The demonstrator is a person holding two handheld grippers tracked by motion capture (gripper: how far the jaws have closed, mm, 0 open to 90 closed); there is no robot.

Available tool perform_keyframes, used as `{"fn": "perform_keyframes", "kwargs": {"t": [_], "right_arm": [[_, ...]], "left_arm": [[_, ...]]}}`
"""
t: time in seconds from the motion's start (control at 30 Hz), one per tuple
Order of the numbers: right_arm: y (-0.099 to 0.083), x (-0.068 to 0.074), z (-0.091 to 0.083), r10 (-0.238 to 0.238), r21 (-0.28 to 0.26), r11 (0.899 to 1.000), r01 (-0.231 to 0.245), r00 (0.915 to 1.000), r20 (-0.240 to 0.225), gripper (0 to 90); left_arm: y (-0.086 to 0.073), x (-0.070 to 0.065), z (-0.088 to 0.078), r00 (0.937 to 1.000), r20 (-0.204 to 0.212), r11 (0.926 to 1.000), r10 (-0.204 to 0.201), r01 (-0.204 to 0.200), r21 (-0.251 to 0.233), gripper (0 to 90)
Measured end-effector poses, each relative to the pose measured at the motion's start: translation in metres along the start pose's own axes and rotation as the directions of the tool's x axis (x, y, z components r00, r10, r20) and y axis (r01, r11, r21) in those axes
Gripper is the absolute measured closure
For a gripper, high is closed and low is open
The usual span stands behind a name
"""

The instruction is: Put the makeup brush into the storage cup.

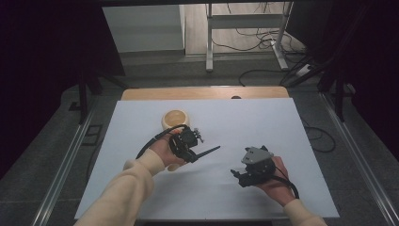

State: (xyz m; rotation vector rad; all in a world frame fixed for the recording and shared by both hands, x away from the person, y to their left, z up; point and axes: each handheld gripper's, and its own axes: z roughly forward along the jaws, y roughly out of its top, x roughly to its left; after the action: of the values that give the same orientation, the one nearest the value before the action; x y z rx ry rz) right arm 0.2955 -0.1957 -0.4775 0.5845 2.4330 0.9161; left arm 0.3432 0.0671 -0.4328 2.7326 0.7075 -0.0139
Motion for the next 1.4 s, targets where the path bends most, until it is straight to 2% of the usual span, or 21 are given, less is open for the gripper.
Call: {"fn": "perform_keyframes", "kwargs": {"t": [0.3, 0.7, 1.27, 1.4], "right_arm": [[0.004, 0.003, 0.003, -0.024, 0.004, 1.0, 0.024, 0.9997, 0.003, 10.5], [0.01, 0.008, 0.008, -0.075, 0.011, 0.997, 0.075, 0.9965, 0.038, 11.0], [0.023, 0.022, 0.024, -0.176, 0.026, 0.984, 0.175, 0.9821, 0.067, 13.1], [0.026, 0.027, 0.028, -0.208, 0.028, 0.978, 0.207, 0.9759, 0.065, 14.8]], "left_arm": [[-0.001, 0.001, 0.001, 0.9996, 0.016, 0.9997, -0.024, 0.024, -0.001, 78.8], [0.003, -0.001, 0.003, 0.9982, 0.054, 0.9996, -0.026, 0.025, 0.013, 78.8], [0.007, -0.002, 0.008, 0.997, 0.068, 0.999, -0.036, 0.034, 0.029, 78.8], [0.007, -0.003, 0.008, 0.9966, 0.07, 0.9985, -0.044, 0.041, 0.035, 78.8]]}}
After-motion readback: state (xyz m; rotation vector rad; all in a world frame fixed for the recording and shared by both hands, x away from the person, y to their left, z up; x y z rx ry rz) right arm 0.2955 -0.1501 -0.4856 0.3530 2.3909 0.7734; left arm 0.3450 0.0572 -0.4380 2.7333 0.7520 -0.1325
